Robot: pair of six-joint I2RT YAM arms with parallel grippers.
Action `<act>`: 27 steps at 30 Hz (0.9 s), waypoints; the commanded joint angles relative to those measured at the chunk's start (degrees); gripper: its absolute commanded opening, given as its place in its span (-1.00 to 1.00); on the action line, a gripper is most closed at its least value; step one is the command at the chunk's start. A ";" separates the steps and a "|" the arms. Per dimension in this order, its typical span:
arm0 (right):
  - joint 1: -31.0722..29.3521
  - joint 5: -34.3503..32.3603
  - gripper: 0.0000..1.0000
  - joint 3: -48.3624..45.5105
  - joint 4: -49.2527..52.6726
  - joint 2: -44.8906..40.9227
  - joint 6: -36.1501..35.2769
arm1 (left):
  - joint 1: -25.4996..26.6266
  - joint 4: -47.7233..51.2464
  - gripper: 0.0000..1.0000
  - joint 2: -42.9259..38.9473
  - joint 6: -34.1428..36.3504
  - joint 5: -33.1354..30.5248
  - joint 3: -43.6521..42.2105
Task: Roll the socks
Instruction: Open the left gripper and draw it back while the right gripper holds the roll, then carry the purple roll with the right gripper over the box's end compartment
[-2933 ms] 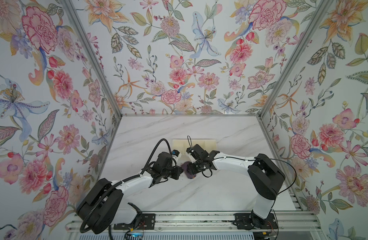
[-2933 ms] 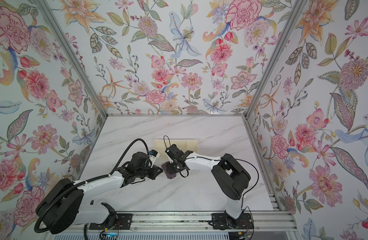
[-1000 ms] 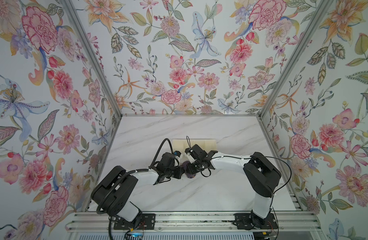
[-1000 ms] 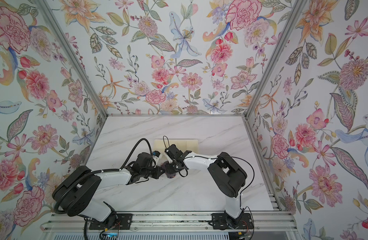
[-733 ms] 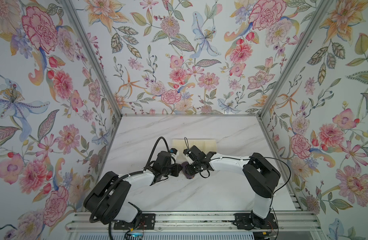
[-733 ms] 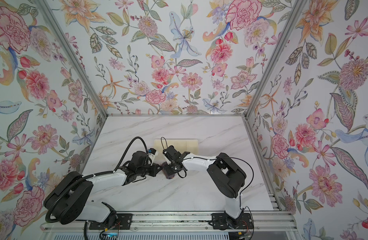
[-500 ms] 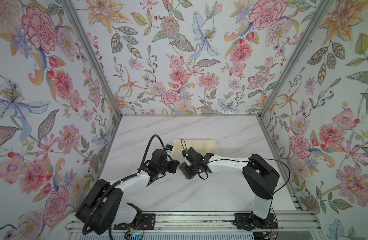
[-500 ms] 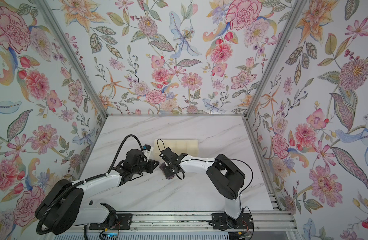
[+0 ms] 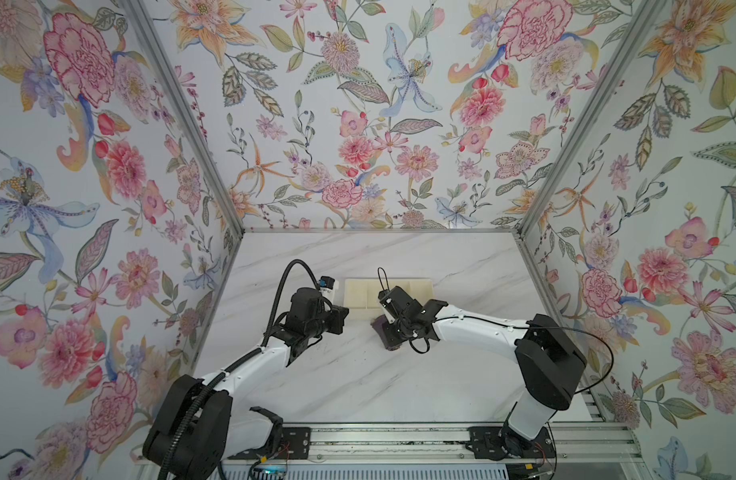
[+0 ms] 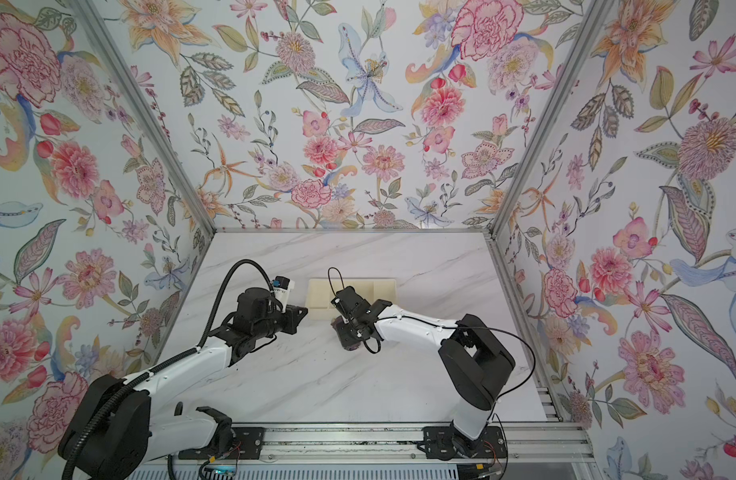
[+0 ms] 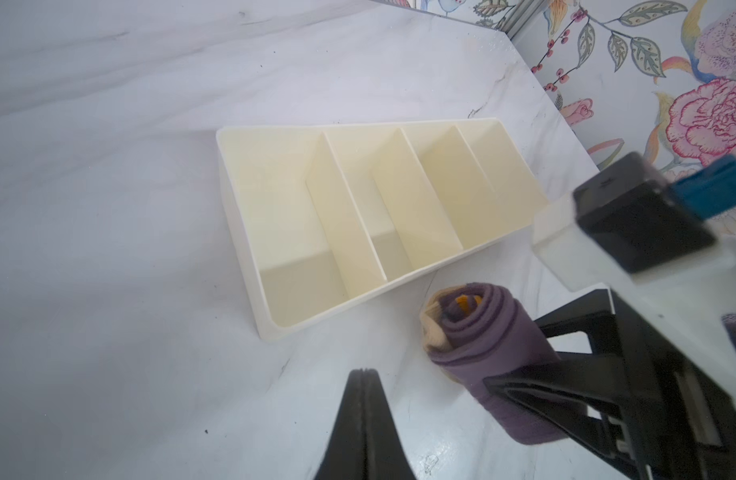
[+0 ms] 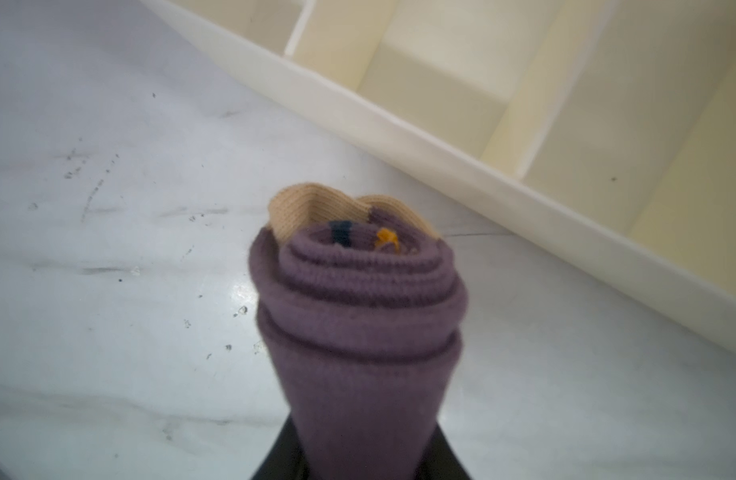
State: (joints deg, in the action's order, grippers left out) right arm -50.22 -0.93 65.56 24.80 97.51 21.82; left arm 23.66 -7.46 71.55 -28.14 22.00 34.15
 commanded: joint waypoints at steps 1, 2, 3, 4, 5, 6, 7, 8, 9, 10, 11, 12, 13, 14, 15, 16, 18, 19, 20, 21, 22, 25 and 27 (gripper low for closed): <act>1.61 -0.39 -1.00 0.74 1.88 -4.06 -0.23 | -0.52 0.89 -1.00 -1.24 1.77 -1.08 1.79; 2.41 -0.43 -1.00 0.95 2.23 -4.75 -0.28 | -0.62 0.83 -1.00 -1.24 1.75 -1.06 1.82; 3.04 -0.48 -1.00 1.10 2.31 -5.32 -0.31 | -0.63 0.68 -1.00 -1.24 1.75 -0.99 1.80; 3.93 -0.55 -1.00 1.23 2.38 -5.85 -0.46 | -0.58 0.42 -1.00 -1.15 1.68 -0.93 1.71; 4.85 -0.40 -1.00 1.32 2.32 -6.31 -0.44 | -0.55 0.34 -1.00 -1.14 1.56 -0.69 1.58; 5.54 -0.32 -1.00 1.41 2.31 -6.61 -0.44 | -0.63 0.26 -1.00 -1.07 1.60 -0.62 1.59; 6.32 -0.42 -1.00 1.58 2.32 -6.84 -0.50 | -0.59 0.34 -1.00 -1.06 1.53 -0.59 1.40; 6.94 -0.76 -1.00 1.67 2.21 -7.11 -0.60 | -0.61 0.32 -1.00 -1.14 1.56 -0.55 1.38; 7.54 -0.98 -1.00 1.89 2.04 -7.24 -0.72 | -0.63 0.34 -1.00 -1.19 1.52 -0.58 1.31; 8.17 -1.09 -1.00 2.00 1.78 -7.41 -0.80 | -0.62 0.27 -1.00 -1.32 1.51 -0.56 1.24; 8.87 -1.17 -1.00 2.11 1.38 -7.51 -0.88 | -0.56 0.39 -1.00 -1.49 1.58 -0.71 1.10; 9.47 -1.04 -1.00 2.28 1.18 -7.62 -0.98 | -0.63 0.35 -1.00 -1.58 1.58 -0.69 1.09; 10.09 -0.96 -1.00 2.58 0.97 -7.67 -1.12 | -0.63 0.32 -1.00 -1.67 1.57 -0.69 1.16; 10.74 -0.83 -1.00 2.92 0.82 -7.76 -1.30 | -0.62 0.25 -1.00 -1.75 1.55 -0.74 1.08; 11.25 -0.82 -1.00 3.30 0.74 -7.78 -1.49 | -0.60 0.18 -1.00 -1.69 1.54 -0.84 1.05; 11.98 -0.66 -1.00 3.71 0.70 -7.73 -1.76 | -0.58 0.17 -1.00 -1.63 1.67 -0.89 1.12; 12.84 0.18 -1.00 4.46 0.07 -7.48 -1.96 | -0.63 0.31 -1.00 -1.50 1.68 -0.68 1.34; 14.75 0.98 -1.00 4.83 -0.33 -7.20 -2.03 | -0.58 0.44 -1.00 -1.62 1.75 -0.60 1.40; 15.58 1.73 -1.00 5.30 -0.71 -6.76 -2.01 | -0.61 0.54 -1.00 -1.81 1.75 -0.64 1.29; 16.07 2.26 -1.00 5.65 -1.02 -6.37 -2.00 | -0.62 0.59 -1.00 -2.01 1.68 -0.85 1.22; 16.57 2.55 -1.00 6.18 -1.16 -5.89 -2.13 | -0.59 0.61 -1.00 -2.28 1.77 -1.04 1.14; 17.62 3.20 -1.00 7.47 -1.15 -4.64 -2.41 | -0.72 0.91 -1.00 -2.64 1.86 -1.08 0.91; 18.36 3.61 -1.00 7.85 -1.33 -4.05 -2.47 | -0.78 1.12 -1.00 -2.73 2.03 -1.15 0.85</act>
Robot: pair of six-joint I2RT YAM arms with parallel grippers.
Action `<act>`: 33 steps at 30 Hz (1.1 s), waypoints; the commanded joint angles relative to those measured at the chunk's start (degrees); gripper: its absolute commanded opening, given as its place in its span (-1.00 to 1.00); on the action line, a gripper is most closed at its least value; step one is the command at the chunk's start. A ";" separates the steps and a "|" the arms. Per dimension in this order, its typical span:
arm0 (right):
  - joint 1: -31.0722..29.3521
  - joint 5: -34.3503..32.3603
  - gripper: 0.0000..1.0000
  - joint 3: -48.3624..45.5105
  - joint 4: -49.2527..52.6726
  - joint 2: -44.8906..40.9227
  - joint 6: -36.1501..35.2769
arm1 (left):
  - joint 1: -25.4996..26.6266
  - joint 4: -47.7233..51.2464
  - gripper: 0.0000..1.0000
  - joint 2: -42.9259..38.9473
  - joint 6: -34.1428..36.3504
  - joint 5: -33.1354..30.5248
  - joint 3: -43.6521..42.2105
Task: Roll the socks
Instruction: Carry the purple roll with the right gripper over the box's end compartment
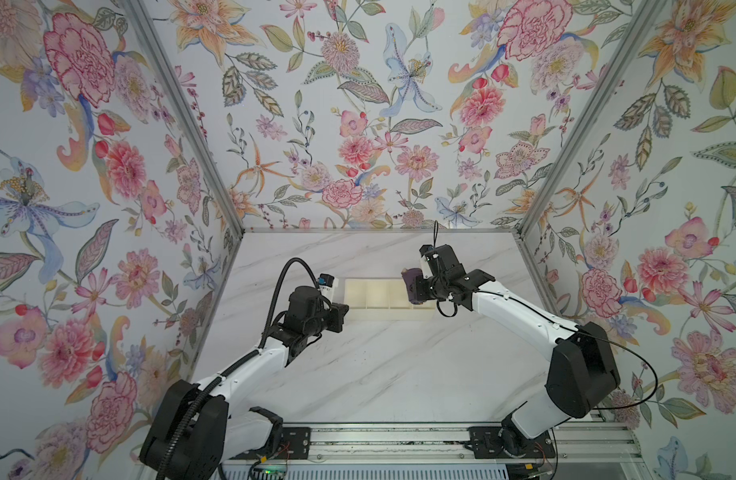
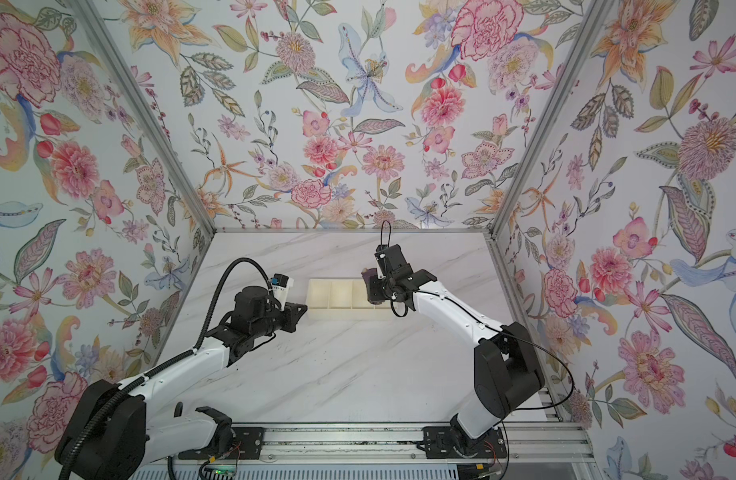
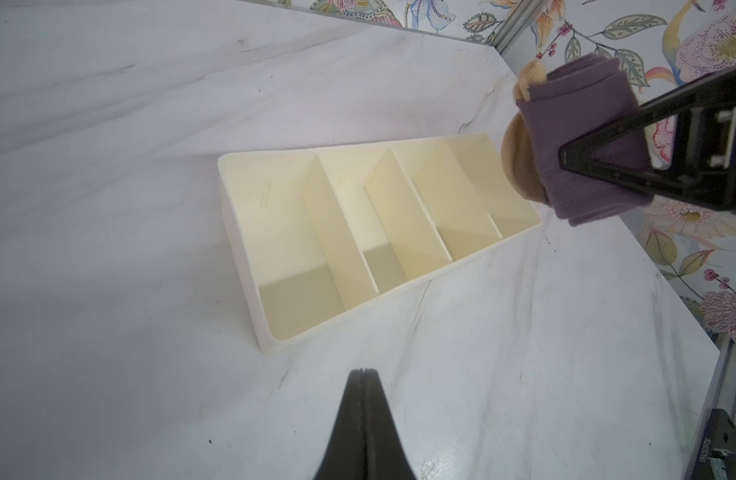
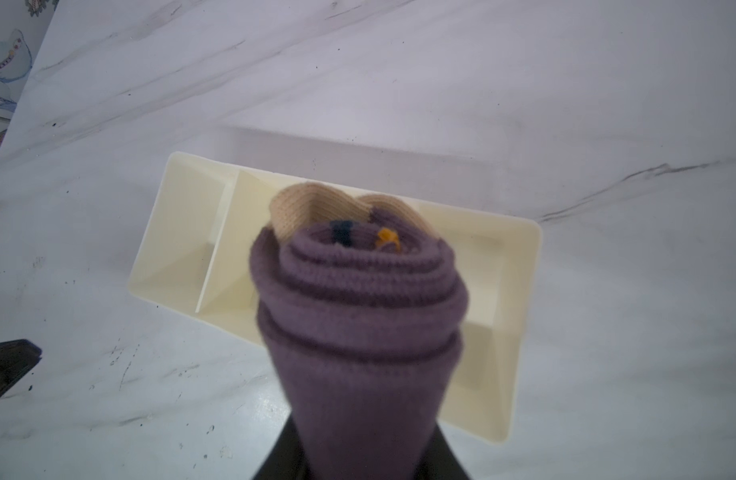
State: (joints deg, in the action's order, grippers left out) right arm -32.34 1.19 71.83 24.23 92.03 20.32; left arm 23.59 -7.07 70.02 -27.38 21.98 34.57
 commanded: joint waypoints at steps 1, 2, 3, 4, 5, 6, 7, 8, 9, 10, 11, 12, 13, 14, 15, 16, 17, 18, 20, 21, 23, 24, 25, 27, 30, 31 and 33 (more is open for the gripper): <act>0.90 1.78 -1.00 1.62 -0.93 1.62 -1.03 | -0.79 0.83 -1.00 -1.20 1.35 -1.16 0.46; 1.34 1.99 -1.00 1.62 -1.02 1.79 -0.96 | -0.87 0.83 -1.00 -1.20 1.36 -1.11 0.45; 1.61 2.08 -1.00 1.67 -1.11 1.96 -0.97 | -0.87 0.79 -1.00 -1.12 1.36 -1.06 0.42; 1.92 2.22 -1.00 1.60 -1.14 2.09 -0.96 | -0.97 0.80 -1.00 -1.03 1.43 -0.97 0.50; 2.29 2.27 -1.00 1.58 -1.20 2.08 -0.97 | -1.00 0.67 -1.00 -0.94 1.42 -0.83 0.60; 2.57 2.35 -1.00 1.54 -1.29 2.10 -0.98 | -1.01 0.73 -1.00 -0.87 1.44 -0.82 0.65; 2.91 2.55 -1.00 1.56 -1.40 2.19 -0.89 | -1.01 0.71 -1.00 -0.77 1.40 -0.86 0.67; 3.23 2.63 -1.00 1.51 -1.52 2.19 -0.75 | -0.96 0.66 -1.00 -0.63 1.44 -0.82 0.55; 3.46 2.82 -1.00 1.63 -1.61 2.28 -0.60 | -1.01 0.50 -1.00 -0.52 1.40 -0.75 0.55; 3.82 3.03 -1.00 1.65 -1.73 2.28 -0.50 | -0.99 0.48 -1.00 -0.37 1.36 -0.69 0.46; 4.07 3.26 -1.00 1.81 -1.86 2.36 -0.34 | -0.96 0.17 -1.00 -0.24 1.36 -0.54 0.46; 4.24 3.42 -1.00 1.87 -1.88 2.44 -0.28 | -1.01 -0.08 -1.00 -0.11 1.27 -0.41 0.36; 4.46 3.70 -1.00 1.93 -1.90 2.56 -0.05 | -1.01 -0.35 -1.00 -0.06 1.12 -0.28 0.32; 4.63 3.95 -1.00 1.99 -1.97 2.65 0.02 | -1.04 -0.54 -1.00 0.11 1.17 -0.19 0.23; 4.72 4.12 -1.00 2.00 -2.05 2.71 0.16 | -1.09 -0.53 -1.00 0.31 1.24 -0.15 0.21; 4.89 4.32 -1.00 1.99 -2.24 2.89 0.33 | -1.09 -0.55 -1.00 0.42 1.35 -0.15 0.22; 5.04 4.57 -1.00 1.92 -2.42 3.11 0.55 | -1.09 -0.57 -1.00 0.53 1.44 -0.07 0.11; 5.17 4.98 -1.00 1.87 -2.81 3.33 0.76 | -1.18 -0.58 -1.00 0.63 1.45 -0.08 0.07; 5.60 5.92 -1.00 1.65 -3.47 3.72 1.34 | -1.30 -0.98 -1.00 0.65 1.44 0.09 -0.16; 5.83 6.43 -1.00 1.65 -3.72 4.01 1.61 | -1.38 -1.01 -1.00 0.67 1.38 0.28 -0.43; 6.13 7.21 -1.00 1.51 -4.01 4.55 1.96 | -1.62 -1.31 -1.00 0.73 1.38 0.42 -0.62; 6.35 7.49 -1.00 1.47 -4.10 4.88 2.10 | -1.70 -1.46 -1.00 0.83 1.31 0.53 -0.74; 6.50 8.02 -1.00 1.34 -4.18 5.22 2.26 | -1.79 -1.58 -1.00 0.91 1.29 0.60 -0.90; 7.04 9.09 -1.00 1.17 -4.14 5.71 2.58 | -1.82 -1.82 -1.00 1.06 1.28 0.74 -1.12; 7.79 10.73 -1.00 0.82 -4.08 6.57 2.89 | -1.96 -2.08 -1.00 1.26 1.25 0.98 -1.34; 8.01 11.48 -1.00 0.77 -3.68 6.97 2.82 | -1.96 -2.16 -1.00 1.26 1.17 1.02 -1.42; 8.41 11.81 -1.00 0.78 -3.11 7.71 2.59 | -2.04 -2.45 -1.00 1.43 1.14 1.13 -1.54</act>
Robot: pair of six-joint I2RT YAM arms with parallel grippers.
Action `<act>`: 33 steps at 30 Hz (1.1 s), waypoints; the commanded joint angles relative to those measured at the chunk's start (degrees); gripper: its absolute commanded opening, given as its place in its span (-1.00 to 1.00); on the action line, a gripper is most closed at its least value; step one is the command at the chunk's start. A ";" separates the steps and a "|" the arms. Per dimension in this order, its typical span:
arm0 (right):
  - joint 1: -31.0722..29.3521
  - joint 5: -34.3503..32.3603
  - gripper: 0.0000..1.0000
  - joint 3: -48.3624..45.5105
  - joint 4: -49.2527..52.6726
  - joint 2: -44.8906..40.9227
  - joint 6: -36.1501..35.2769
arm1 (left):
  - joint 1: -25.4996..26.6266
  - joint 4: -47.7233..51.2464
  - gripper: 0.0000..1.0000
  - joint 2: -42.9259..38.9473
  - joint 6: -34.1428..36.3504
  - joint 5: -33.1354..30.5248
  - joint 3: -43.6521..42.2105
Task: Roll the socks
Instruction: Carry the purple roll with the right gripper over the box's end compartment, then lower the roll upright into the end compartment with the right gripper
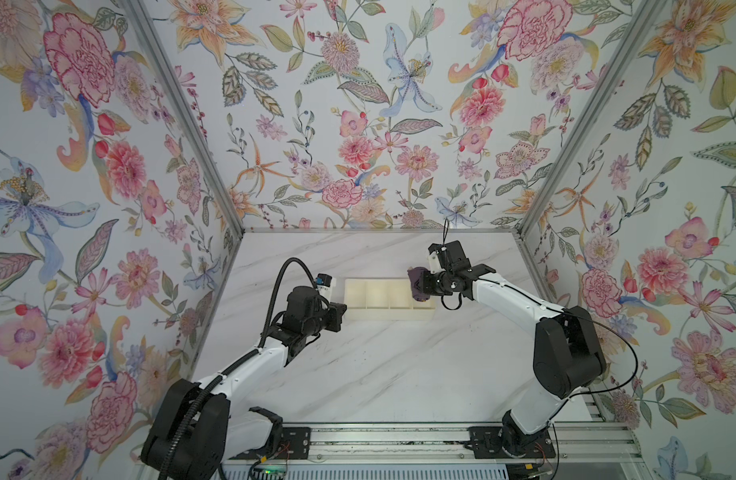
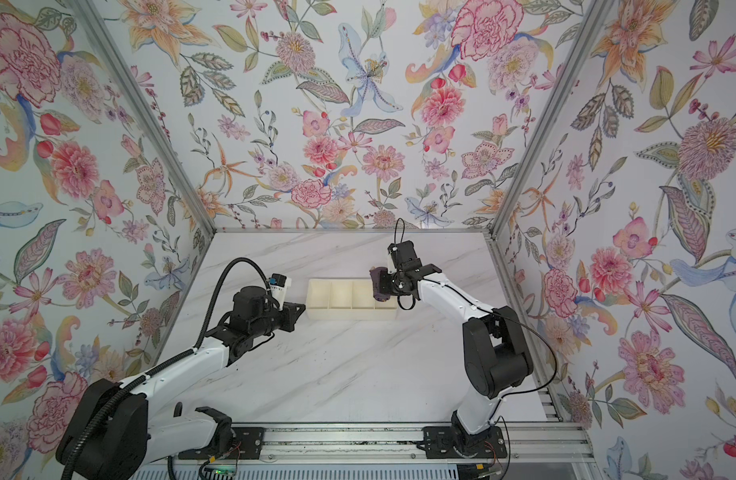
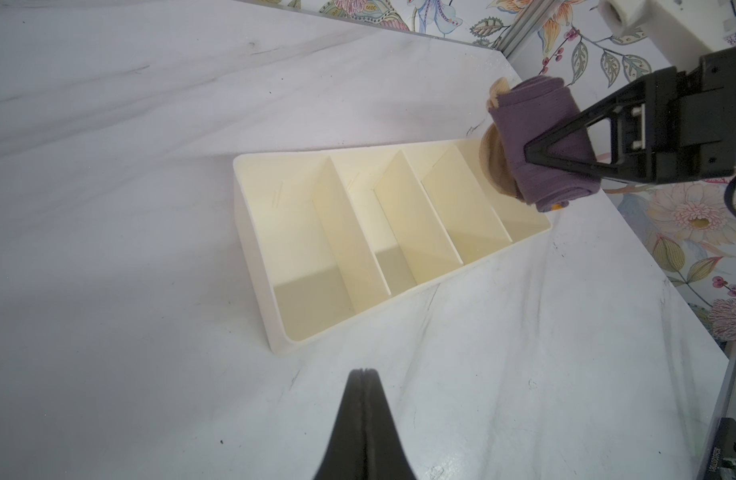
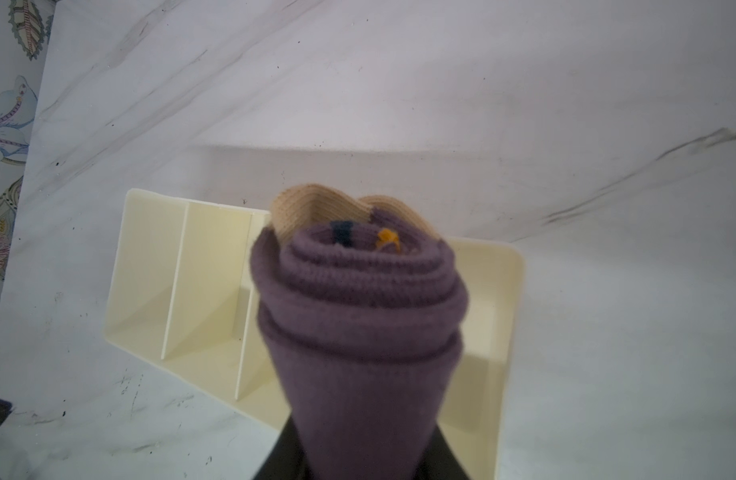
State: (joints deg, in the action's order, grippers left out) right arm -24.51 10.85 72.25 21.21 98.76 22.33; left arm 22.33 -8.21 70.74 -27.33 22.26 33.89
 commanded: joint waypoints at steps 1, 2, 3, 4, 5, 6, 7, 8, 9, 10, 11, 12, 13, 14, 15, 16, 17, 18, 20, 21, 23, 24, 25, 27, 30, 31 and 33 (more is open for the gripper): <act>0.76 2.13 -1.00 0.35 0.29 1.33 0.47 | -0.73 -1.37 -1.00 0.85 1.05 0.86 -0.89; 0.86 2.13 -1.00 0.29 0.41 1.67 0.45 | -0.79 -1.37 -1.00 0.89 1.01 0.90 -0.85; 0.95 2.19 -1.00 0.31 0.47 2.11 0.44 | -0.79 -1.50 -1.00 1.04 1.04 1.06 -0.85; 1.17 2.38 -1.00 0.40 0.69 2.51 0.57 | -0.73 -1.61 -1.00 1.15 1.01 1.10 -0.93; 1.34 2.47 -1.00 0.48 0.97 3.02 0.53 | -0.75 -1.73 -1.00 1.28 0.90 1.19 -0.84; 1.56 2.78 -1.00 0.65 1.23 3.54 0.53 | -0.71 -1.79 -1.00 1.33 0.89 1.18 -0.88; 1.79 3.14 -1.00 0.66 1.37 4.21 0.53 | -0.73 -1.89 -1.00 1.42 0.91 1.25 -0.85; 2.07 3.60 -1.00 0.78 1.41 4.85 0.52 | -0.79 -1.85 -1.00 1.48 0.92 1.26 -0.88; 2.29 3.90 -1.00 0.89 1.75 5.41 0.48 | -0.77 -1.88 -1.00 1.50 0.94 1.30 -0.93; 2.36 4.04 -1.00 1.02 1.81 6.17 0.38 | -0.76 -1.89 -1.00 1.50 0.89 1.29 -0.97; 2.41 3.92 -1.00 1.15 2.05 6.79 0.28 | -0.77 -1.92 -1.00 1.50 0.95 1.21 -1.02; 2.41 3.67 -1.00 1.28 2.23 7.24 0.19 | -0.79 -1.93 -1.00 1.51 0.94 1.25 -1.06; 2.46 3.28 -1.00 1.52 2.46 7.77 0.09 | -0.88 -1.98 -1.00 1.51 0.95 1.22 -1.13; 2.45 2.84 -1.00 1.74 2.83 8.23 -0.04 | -0.83 -1.87 -1.00 1.51 0.92 1.26 -1.11; 2.45 2.28 -1.00 2.03 3.07 8.60 -0.11 | -0.86 -1.93 -1.00 1.55 0.97 1.25 -1.11; 2.37 1.63 -1.00 2.25 3.53 8.93 -0.17 | -0.81 -1.97 -1.00 1.59 0.98 1.34 -1.11; 2.17 0.90 -1.00 2.56 4.03 9.31 -0.34 | -0.86 -1.95 -1.00 1.66 0.95 1.30 -1.12; 1.97 -0.01 -1.00 3.05 4.61 9.59 -0.57 | -0.84 -1.97 -1.00 1.68 0.95 1.32 -1.08; 1.42 -2.35 -1.00 4.21 6.33 10.54 -1.17 | -0.87 -1.97 -1.00 1.81 0.97 1.38 -1.02; 1.10 -3.30 -1.00 4.73 7.16 10.94 -1.44 | -0.81 -1.97 -1.00 1.90 0.92 1.45 -1.08; 0.55 -5.24 -1.00 5.85 8.88 11.90 -1.89 | -0.86 -1.97 -1.00 2.03 0.90 1.70 -1.06; 0.14 -6.37 -1.00 6.45 9.67 12.34 -2.11 | -0.83 -1.94 -1.00 2.12 0.95 1.73 -1.10; -0.23 -7.46 -1.00 7.07 10.56 12.76 -2.43 | -0.86 -1.98 -1.00 2.12 0.96 1.74 -1.03; -0.87 -9.15 -1.00 8.29 12.16 13.74 -2.91 | -0.87 -1.90 -1.00 2.12 0.92 1.83 -1.02; -1.75 -11.05 -1.00 10.18 14.24 15.23 -3.64 | -0.84 -1.79 -1.00 2.11 1.07 1.74 -1.02; -2.02 -11.86 -1.00 10.91 14.87 15.77 -3.84 | -0.87 -1.50 -1.00 2.17 1.26 1.57 -1.00; -2.57 -13.43 -1.00 12.23 16.05 16.85 -4.11 | -0.85 -1.07 -1.00 2.21 1.53 1.25 -0.80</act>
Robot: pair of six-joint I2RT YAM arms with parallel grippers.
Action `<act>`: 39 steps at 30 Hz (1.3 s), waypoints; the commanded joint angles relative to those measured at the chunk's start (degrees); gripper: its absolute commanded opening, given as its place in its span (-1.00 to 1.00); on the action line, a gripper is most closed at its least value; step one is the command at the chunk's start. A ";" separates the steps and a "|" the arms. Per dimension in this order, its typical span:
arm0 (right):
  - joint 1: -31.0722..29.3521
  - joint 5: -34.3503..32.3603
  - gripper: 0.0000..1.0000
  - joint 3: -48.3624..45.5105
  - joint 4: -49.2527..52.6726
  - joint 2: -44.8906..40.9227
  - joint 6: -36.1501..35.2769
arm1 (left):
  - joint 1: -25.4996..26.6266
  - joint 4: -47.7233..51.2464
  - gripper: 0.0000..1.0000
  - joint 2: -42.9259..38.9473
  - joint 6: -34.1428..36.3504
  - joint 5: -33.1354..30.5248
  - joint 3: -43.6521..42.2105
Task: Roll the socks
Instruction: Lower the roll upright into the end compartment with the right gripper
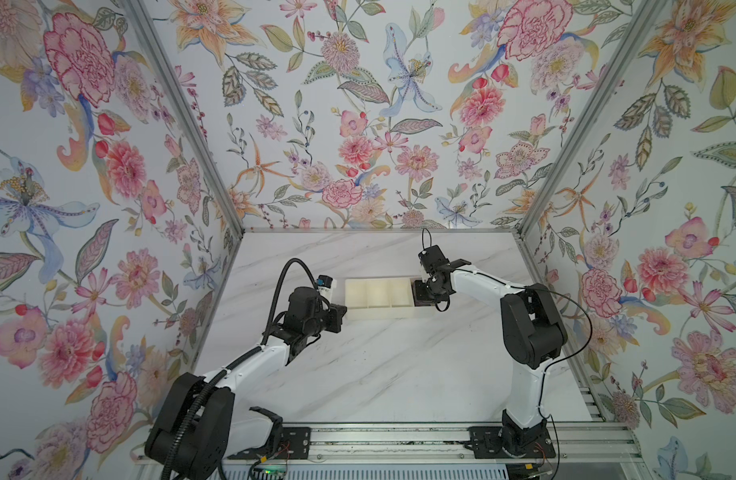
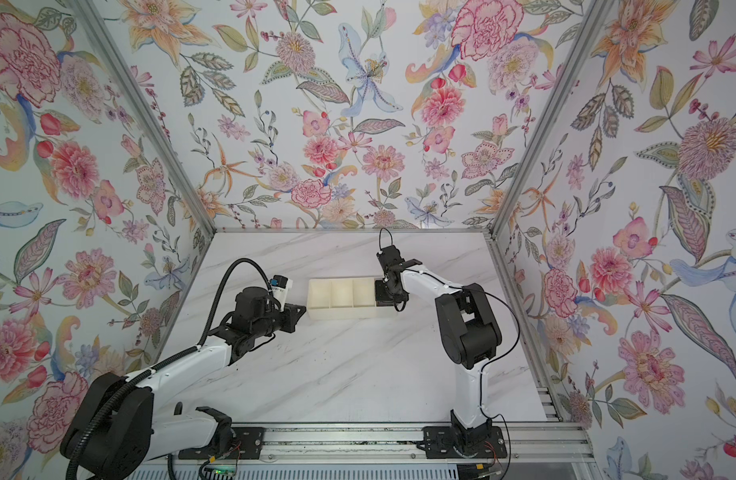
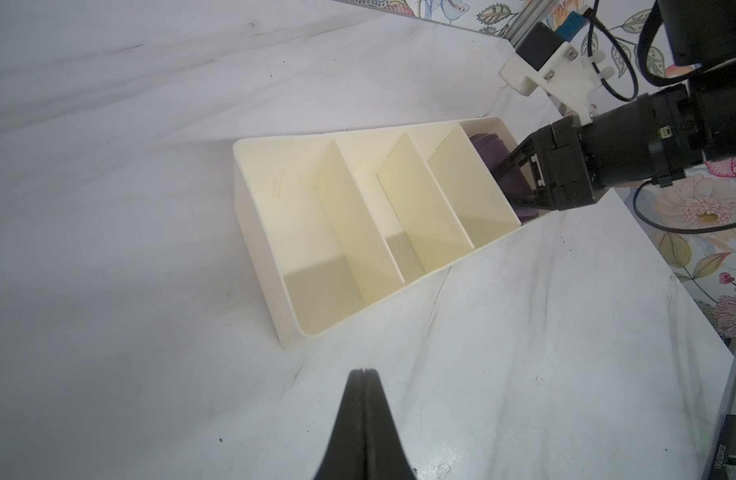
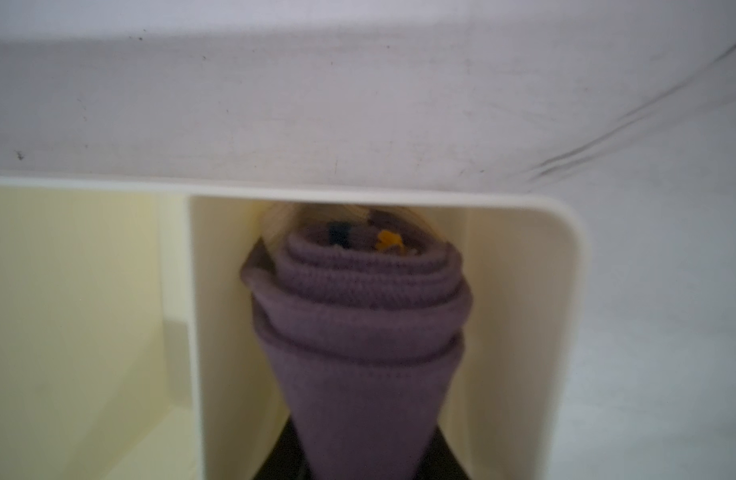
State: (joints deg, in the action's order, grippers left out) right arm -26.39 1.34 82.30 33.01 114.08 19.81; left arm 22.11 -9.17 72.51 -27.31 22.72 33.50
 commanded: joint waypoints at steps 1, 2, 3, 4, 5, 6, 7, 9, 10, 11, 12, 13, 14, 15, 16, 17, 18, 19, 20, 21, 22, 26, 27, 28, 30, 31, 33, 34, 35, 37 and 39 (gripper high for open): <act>-0.91 -4.87 -1.00 3.01 5.19 2.23 -1.73 | -0.59 0.15 -1.00 0.35 1.64 0.60 -0.36; -1.18 -5.79 -1.00 3.57 5.81 2.65 -1.87 | -0.62 0.33 -1.00 0.27 1.73 0.35 -0.44; -1.44 -6.82 -1.00 4.12 6.39 3.23 -1.96 | -0.64 0.59 -1.00 0.27 1.88 0.13 -0.45; -1.70 -7.79 -1.00 4.87 7.18 3.76 -2.05 | -0.59 0.86 -1.00 0.18 2.01 -0.19 -0.37; -1.89 -8.36 -1.00 5.52 7.83 4.26 -2.17 | -0.66 0.99 -1.00 0.18 2.20 -0.32 -0.41; -2.13 -8.92 -1.00 6.19 8.52 4.87 -2.21 | -0.64 1.30 -1.00 0.18 2.30 -0.46 -0.31; -2.34 -9.24 -1.00 6.77 9.12 5.32 -2.32 | -0.63 1.42 -1.00 0.26 2.41 -0.56 -0.28; -2.44 -9.36 -0.98 7.43 9.78 6.02 -2.46 | -0.62 1.53 -1.00 0.26 2.46 -0.54 -0.30; -2.44 -9.19 -0.90 7.56 9.92 6.15 -2.50 | -0.62 1.59 -1.00 0.26 2.51 -0.51 -0.35; -2.44 -9.08 -0.79 7.53 9.87 6.22 -2.51 | -0.66 1.67 -1.00 0.26 2.48 -0.65 -0.34; -2.44 -8.87 -0.66 7.55 9.90 6.30 -2.59 | -0.60 1.83 -1.00 0.26 2.56 -0.74 -0.27; -2.44 -8.73 -0.57 7.59 9.96 6.34 -2.60 | -0.63 1.88 -0.96 0.26 2.57 -0.78 -0.29; -2.44 -8.73 -0.48 7.61 9.96 6.35 -2.71 | -0.58 2.09 -0.93 0.20 2.64 -0.79 -0.31; -2.44 -8.73 -0.40 7.55 9.94 6.30 -2.76 | -0.61 2.16 -0.90 0.18 2.77 -0.87 -0.33; -2.44 -8.73 -0.37 7.52 9.97 6.22 -2.68 | -0.61 2.30 -0.88 0.09 2.82 -0.93 -0.29; -2.44 -8.90 -0.33 7.53 9.96 6.00 -2.82 | -0.58 2.44 -0.87 0.00 2.89 -1.05 -0.27; -2.44 -9.03 -0.28 7.47 9.96 5.76 -2.80 | -0.63 2.62 -0.85 -0.04 2.94 -1.08 -0.19; -2.52 -9.21 -0.23 7.41 9.88 5.48 -2.83 | -0.64 2.69 -0.84 -0.10 2.99 -1.10 -0.17; -2.60 -9.40 -0.20 7.44 9.85 5.19 -2.76 | -0.65 2.78 -0.84 -0.13 3.05 -1.23 -0.11; -2.72 -9.75 -0.16 7.47 9.87 4.88 -2.92 | -0.65 2.84 -0.84 -0.18 3.01 -1.26 -0.10; -2.74 -10.06 -0.14 7.50 9.77 4.53 -2.93 | -0.62 2.86 -0.84 -0.18 3.14 -1.31 -0.01; -3.20 -10.54 -0.06 7.35 8.88 3.03 -3.03 | -0.66 3.10 -0.83 -0.26 3.14 -1.29 -0.02; -3.31 -10.57 -0.04 7.26 8.60 2.61 -3.09 | -0.62 3.18 -0.83 -0.34 3.17 -1.30 -0.01; -3.40 -10.66 -0.02 7.26 8.17 2.19 -3.14 | -0.59 3.27 -0.83 -0.42 3.15 -1.30 -0.01; -3.58 -10.90 0.00 7.26 7.81 1.55 -3.30 | -0.58 3.49 -0.83 -0.61 3.23 -1.48 -0.05; -3.74 -11.01 0.03 7.36 7.61 1.23 -3.33 | -0.65 3.66 -0.83 -0.70 3.32 -1.56 -0.02; -3.92 -11.10 0.08 7.40 7.42 0.63 -3.40 | -0.60 3.80 -0.83 -0.88 3.43 -1.66 -0.01; -4.02 -11.09 0.09 7.43 7.33 0.45 -3.53 | -0.64 3.88 -0.83 -0.96 3.40 -1.69 -0.03; -4.10 -11.19 0.12 7.50 7.24 0.14 -3.60 | -0.65 3.89 -0.83 -1.09 3.45 -1.64 -0.09; -4.28 -11.44 0.14 7.49 7.15 -0.40 -3.66 | -0.58 3.92 -0.83 -1.14 3.54 -1.75 -0.08; -4.45 -12.12 0.15 7.26 6.85 -1.02 -3.81 | -0.64 4.01 -0.83 -1.27 3.50 -1.67 -0.04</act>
State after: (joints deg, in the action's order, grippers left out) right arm -30.17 -9.61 89.23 40.23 115.37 16.67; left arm 22.11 -5.98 72.40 -24.80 22.02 33.50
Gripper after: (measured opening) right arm 0.571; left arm 0.086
